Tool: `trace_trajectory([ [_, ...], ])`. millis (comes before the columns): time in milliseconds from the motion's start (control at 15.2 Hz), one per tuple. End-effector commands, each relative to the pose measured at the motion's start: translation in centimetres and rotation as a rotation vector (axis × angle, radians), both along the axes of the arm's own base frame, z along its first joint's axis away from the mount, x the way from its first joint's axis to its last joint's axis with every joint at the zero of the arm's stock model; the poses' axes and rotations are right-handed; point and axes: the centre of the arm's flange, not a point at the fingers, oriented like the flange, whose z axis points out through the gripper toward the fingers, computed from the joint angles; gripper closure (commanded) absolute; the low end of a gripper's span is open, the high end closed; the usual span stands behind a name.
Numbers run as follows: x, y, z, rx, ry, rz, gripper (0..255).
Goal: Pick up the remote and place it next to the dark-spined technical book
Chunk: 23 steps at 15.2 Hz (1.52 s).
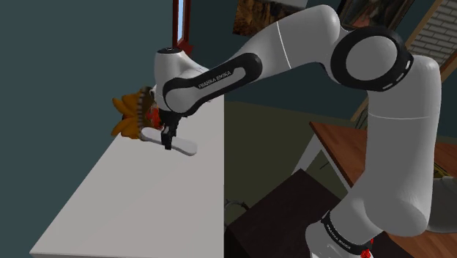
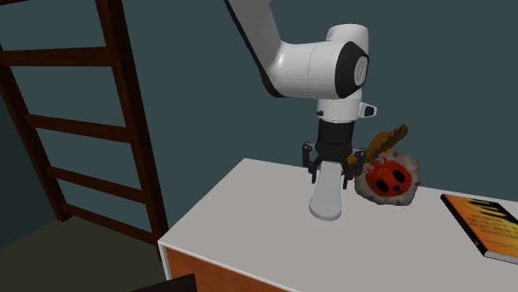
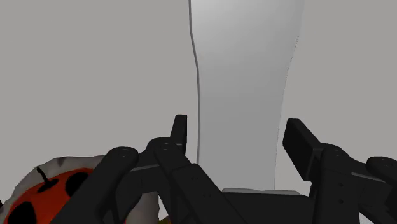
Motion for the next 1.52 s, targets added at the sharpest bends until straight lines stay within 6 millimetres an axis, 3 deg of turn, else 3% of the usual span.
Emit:
trace_trajectory([
  [0,1.4,-2.4,-0.2,-0.002,0.001,-0.002,255],
  [1188,11.4,-24.5,-0.1,-0.002,0.001,-0.002,255],
  [1452,11.4,-24.5,-2.2,-0.002,0.001,-0.002,255],
])
